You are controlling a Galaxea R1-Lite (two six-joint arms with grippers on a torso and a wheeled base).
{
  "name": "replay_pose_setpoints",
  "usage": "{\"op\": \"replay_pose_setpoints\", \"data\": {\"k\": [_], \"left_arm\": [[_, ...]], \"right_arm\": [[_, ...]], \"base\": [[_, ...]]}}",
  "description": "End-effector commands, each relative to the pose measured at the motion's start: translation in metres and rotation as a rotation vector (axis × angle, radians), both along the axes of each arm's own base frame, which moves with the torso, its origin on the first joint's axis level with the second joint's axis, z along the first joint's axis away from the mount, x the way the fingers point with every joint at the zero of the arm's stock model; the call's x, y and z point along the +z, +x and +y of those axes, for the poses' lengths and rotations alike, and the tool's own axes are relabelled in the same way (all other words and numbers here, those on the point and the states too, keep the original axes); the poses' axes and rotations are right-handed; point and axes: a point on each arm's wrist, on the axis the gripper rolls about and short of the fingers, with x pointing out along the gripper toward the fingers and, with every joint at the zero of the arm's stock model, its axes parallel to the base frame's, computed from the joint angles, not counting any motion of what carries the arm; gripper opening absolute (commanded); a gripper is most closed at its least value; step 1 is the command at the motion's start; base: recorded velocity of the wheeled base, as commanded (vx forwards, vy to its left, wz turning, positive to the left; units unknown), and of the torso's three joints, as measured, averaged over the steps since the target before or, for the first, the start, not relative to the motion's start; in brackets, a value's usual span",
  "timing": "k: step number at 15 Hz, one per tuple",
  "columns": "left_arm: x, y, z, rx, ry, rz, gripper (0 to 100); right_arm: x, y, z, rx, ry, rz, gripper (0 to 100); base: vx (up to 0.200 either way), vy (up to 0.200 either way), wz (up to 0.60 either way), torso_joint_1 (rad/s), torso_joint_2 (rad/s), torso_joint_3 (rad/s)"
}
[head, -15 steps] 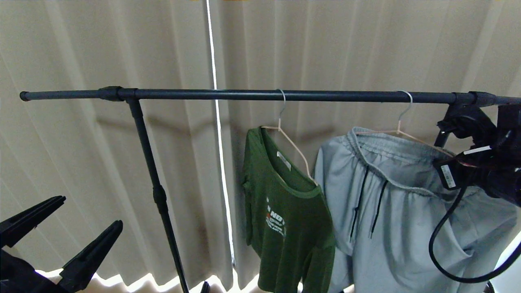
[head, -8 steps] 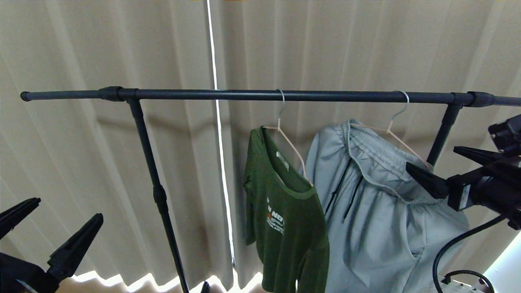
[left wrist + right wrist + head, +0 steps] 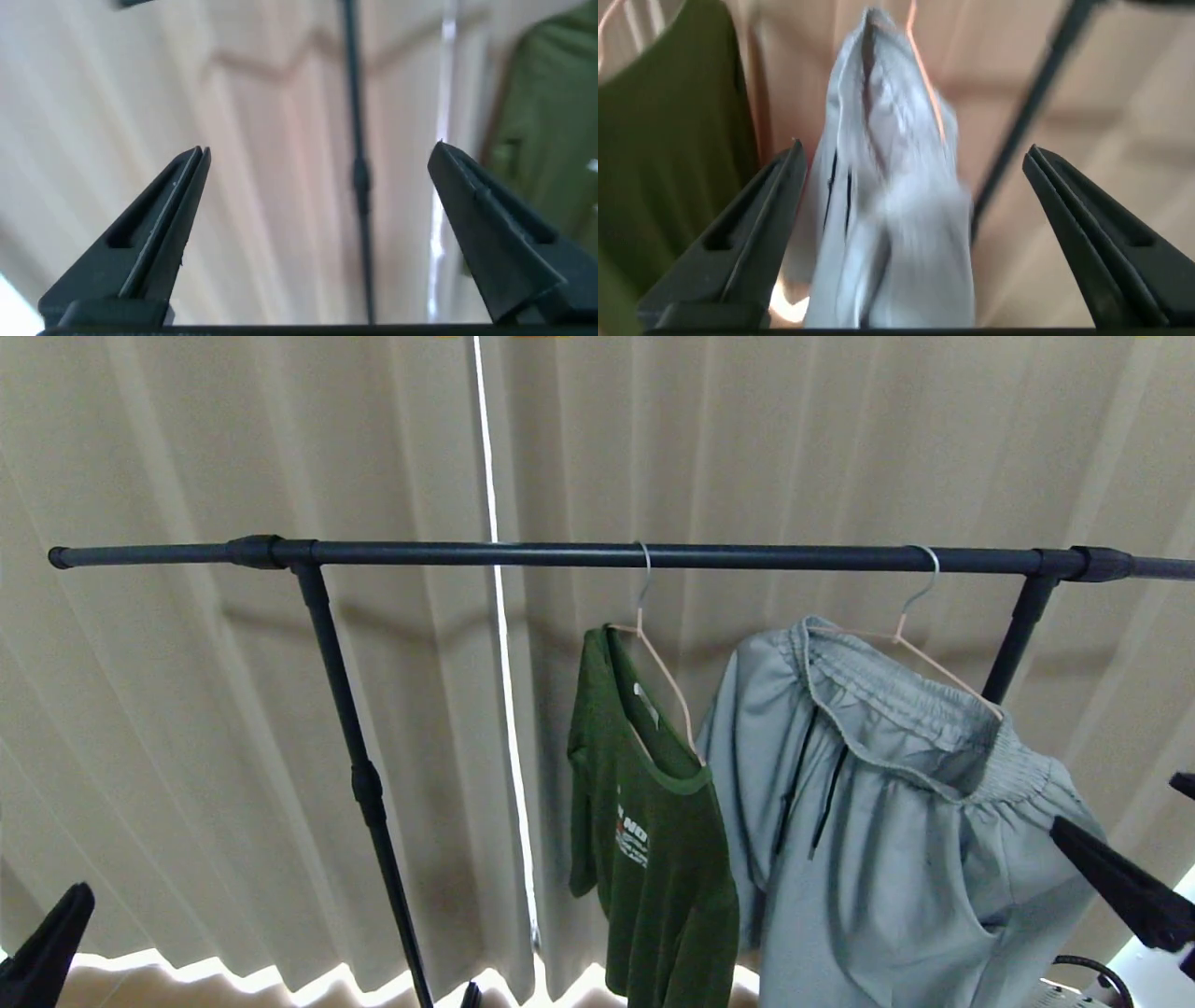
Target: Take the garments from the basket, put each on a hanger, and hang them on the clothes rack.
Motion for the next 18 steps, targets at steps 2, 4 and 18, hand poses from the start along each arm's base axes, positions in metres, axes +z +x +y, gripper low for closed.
{"op": "replay_pose_setpoints", "data": {"k": [2, 4, 18], "left_arm": [[-0.042, -0.060, -0.001, 0.052, -0.005, 0.002, 100], [-0.047, -0.056, -0.001, 0.039, -0.073, 0.002, 100], [-0.060, -0.060, -0.003, -0.128, -0.196, 0.020, 100]], "right_arm": [[-0.039, -0.095, -0.020, -0.084, -0.020, 0.047, 100], [-0.057, -0.119, -0.022, -0.161, -0.033, 0.111, 100], [-0.094, -0.107, -0.020, -0.322, 0.175, -0.105, 100]], "base": [[0.000, 0.000, 0.00, 0.000, 0.00, 0.000], [0.000, 0.000, 0.00, 0.000, 0.00, 0.000], [0.000, 0.000, 0.00, 0.000, 0.00, 0.000]]}}
